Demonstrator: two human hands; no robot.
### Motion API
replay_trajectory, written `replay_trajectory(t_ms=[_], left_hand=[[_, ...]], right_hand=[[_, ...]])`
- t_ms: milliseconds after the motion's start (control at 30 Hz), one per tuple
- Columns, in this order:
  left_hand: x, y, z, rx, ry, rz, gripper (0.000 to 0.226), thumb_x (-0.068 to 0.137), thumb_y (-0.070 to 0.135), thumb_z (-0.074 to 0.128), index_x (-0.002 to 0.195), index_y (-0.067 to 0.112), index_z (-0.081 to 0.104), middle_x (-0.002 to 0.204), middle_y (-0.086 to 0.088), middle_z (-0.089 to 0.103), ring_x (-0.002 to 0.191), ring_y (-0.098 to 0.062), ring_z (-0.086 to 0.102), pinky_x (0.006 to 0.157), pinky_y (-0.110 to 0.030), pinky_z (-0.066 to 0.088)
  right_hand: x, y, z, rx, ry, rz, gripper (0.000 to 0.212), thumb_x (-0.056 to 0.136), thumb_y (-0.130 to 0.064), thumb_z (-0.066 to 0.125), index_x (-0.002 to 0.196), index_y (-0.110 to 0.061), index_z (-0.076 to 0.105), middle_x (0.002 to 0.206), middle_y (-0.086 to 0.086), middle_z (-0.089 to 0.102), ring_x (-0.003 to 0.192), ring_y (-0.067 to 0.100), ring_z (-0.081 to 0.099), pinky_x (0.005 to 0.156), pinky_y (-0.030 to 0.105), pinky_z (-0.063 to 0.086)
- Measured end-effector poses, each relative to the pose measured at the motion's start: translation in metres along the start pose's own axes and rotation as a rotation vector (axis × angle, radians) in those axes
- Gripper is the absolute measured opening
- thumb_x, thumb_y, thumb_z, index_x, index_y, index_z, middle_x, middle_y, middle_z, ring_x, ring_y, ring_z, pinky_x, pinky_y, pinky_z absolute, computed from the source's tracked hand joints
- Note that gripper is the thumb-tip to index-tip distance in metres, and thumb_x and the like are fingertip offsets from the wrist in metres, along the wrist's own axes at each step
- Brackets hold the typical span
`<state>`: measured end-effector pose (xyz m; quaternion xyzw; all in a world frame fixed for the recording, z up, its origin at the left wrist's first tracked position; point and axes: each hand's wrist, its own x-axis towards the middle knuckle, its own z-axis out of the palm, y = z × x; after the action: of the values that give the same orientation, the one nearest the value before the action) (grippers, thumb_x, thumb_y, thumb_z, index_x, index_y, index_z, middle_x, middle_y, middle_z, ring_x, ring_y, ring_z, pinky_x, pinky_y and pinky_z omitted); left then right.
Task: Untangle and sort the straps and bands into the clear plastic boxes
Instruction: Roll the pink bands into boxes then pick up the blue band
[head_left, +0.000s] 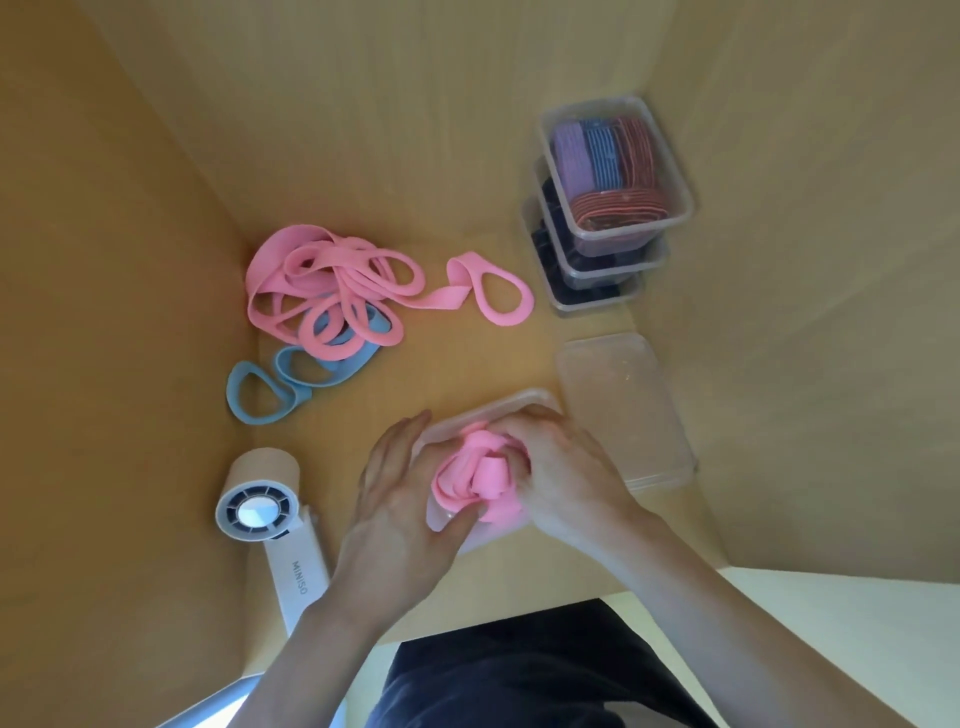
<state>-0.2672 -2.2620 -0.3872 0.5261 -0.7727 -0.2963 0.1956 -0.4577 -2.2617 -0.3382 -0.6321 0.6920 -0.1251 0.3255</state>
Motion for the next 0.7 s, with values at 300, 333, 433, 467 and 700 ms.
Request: replay_trajectory(t_ms=[300,333,433,467,700], left_hand=[[0.009,0.006,0.003,0.197,-0.087,-0.06,0.059,0.084,0.056,0.069,0.138,0.04,0.052,0.16,0.012,0.022,0.15,-0.014,0.011,0.119,-0.037,0.021],[0.01,0.008,0.002,0.192,-0.096,-0.069,0.059,0.085,0.056,0.068,0.139,0.041,0.051,0.16,0.013,0.021,0.15,-0.013,0.01,0.12,-0.037,0.021],[0.01,0.007,0.0,0.105,-0.085,-0.066,0.058,0.085,0.054,0.069,0.138,0.044,0.05,0.158,0.017,0.023,0.148,-0.009,0.013,0.119,-0.039,0.027],[0.009,0.006,0.0,0.066,-0.07,-0.056,0.057,0.084,0.053,0.071,0.137,0.044,0.051,0.158,0.017,0.024,0.148,-0.008,0.014,0.118,-0.039,0.029],[-0.003,-0.003,0.006,0.007,0.02,-0.005,0.068,0.082,0.06,0.061,0.141,0.029,0.048,0.16,0.009,0.029,0.151,-0.012,0.016,0.118,-0.033,0.026]], right_hand=[[0.024,0.003,0.018,-0.283,-0.023,0.018,0.035,0.085,-0.029,0.071,0.118,-0.023,0.063,0.123,-0.002,0.051,0.123,0.017,0.048,0.098,0.025,0.041],[0.026,0.003,0.018,-0.232,-0.014,0.019,0.033,0.084,-0.025,0.07,0.116,-0.021,0.063,0.12,-0.001,0.055,0.12,0.019,0.051,0.096,0.026,0.042],[0.027,0.008,0.015,-0.073,0.066,0.028,0.024,0.081,-0.015,0.063,0.104,-0.02,0.068,0.11,0.0,0.065,0.107,0.02,0.061,0.091,0.03,0.049],[0.025,0.012,0.014,-0.011,0.093,0.021,0.024,0.08,-0.011,0.061,0.101,-0.02,0.07,0.105,0.0,0.068,0.1,0.018,0.064,0.087,0.031,0.052],[-0.01,0.032,0.011,0.22,0.294,-0.173,0.031,0.08,0.01,0.061,0.094,-0.017,0.07,0.092,-0.008,0.066,0.084,0.006,0.065,0.073,0.027,0.055]])
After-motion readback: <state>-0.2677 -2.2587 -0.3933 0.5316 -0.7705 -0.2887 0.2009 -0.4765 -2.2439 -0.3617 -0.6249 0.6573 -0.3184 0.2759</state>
